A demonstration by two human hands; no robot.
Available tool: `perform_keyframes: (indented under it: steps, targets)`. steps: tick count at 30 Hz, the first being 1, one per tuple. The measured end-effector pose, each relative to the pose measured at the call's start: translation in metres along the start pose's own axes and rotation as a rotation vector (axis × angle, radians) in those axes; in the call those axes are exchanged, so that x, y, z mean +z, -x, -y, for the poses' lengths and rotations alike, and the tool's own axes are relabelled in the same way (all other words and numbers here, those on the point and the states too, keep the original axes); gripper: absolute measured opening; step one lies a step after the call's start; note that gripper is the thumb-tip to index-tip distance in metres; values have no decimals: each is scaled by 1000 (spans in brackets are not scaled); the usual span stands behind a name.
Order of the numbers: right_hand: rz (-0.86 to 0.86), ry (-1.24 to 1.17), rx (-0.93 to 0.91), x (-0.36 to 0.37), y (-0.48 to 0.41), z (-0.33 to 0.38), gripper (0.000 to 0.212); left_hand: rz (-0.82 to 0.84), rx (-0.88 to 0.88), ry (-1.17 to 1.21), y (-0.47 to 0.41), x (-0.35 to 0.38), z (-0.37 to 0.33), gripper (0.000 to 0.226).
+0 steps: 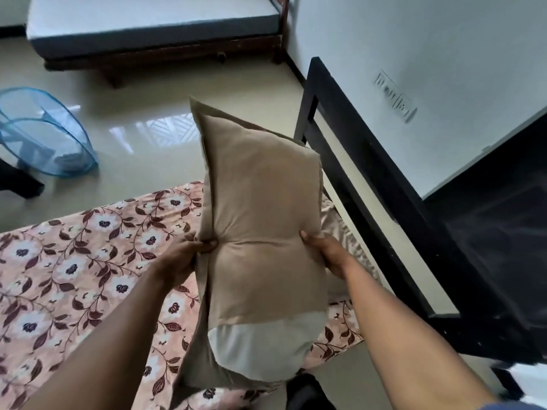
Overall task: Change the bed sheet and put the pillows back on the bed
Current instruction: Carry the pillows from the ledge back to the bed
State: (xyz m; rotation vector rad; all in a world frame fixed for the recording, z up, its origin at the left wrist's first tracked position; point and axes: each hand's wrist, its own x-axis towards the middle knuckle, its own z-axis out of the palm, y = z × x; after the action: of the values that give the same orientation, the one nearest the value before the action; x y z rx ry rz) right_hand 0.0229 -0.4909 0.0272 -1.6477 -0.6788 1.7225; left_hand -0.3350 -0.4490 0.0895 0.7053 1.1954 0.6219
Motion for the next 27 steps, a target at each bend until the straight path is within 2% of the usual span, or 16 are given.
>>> perform_keyframes:
  steps: [2,3,5,8,9,11,12,14,16,18,22,25,27]
  targets:
    - [-101,79,7,3,-11,12,56,-123,91,-158,-15,16,-5,34]
    - [-130,164,41,8,-17,22,54,-189,159,-238,-24,28,-11,30]
    - [-65,244,89,16,-34,52,64,-252,294,-403,-43,68,-31,17]
    - [96,164,84,10,-43,104,91,-272,467,-739,-57,153,-58,18]
    - [132,142,89,-1,-44,119,97,-304,491,-805,-60,182,-61,20]
    - [168,130,109,-31,-56,136,104,-400,521,-869,-73,233,-53,8]
    - [143,128,120,-44,-64,139,106,-418,515,-894,-85,251,-43,9]
    - [-26,204,134,-66,-91,134,108,-312,434,-892,-115,275,-16,21]
    - [-242,442,93,-84,-121,121,106,-122,297,-852,-142,283,11,43]
    - [-299,682,96,-90,-139,95,100,-26,202,-882,-157,271,37,53]
    - [-167,904,202,-82,-164,40,120,-181,131,-957,-180,212,91,54]
    - [-348,841,99,-72,-181,5,128,-395,9,-877,-196,156,118,63]
    - [-483,737,19,-74,-196,-11,133,-462,-91,-761,-206,123,134,76]
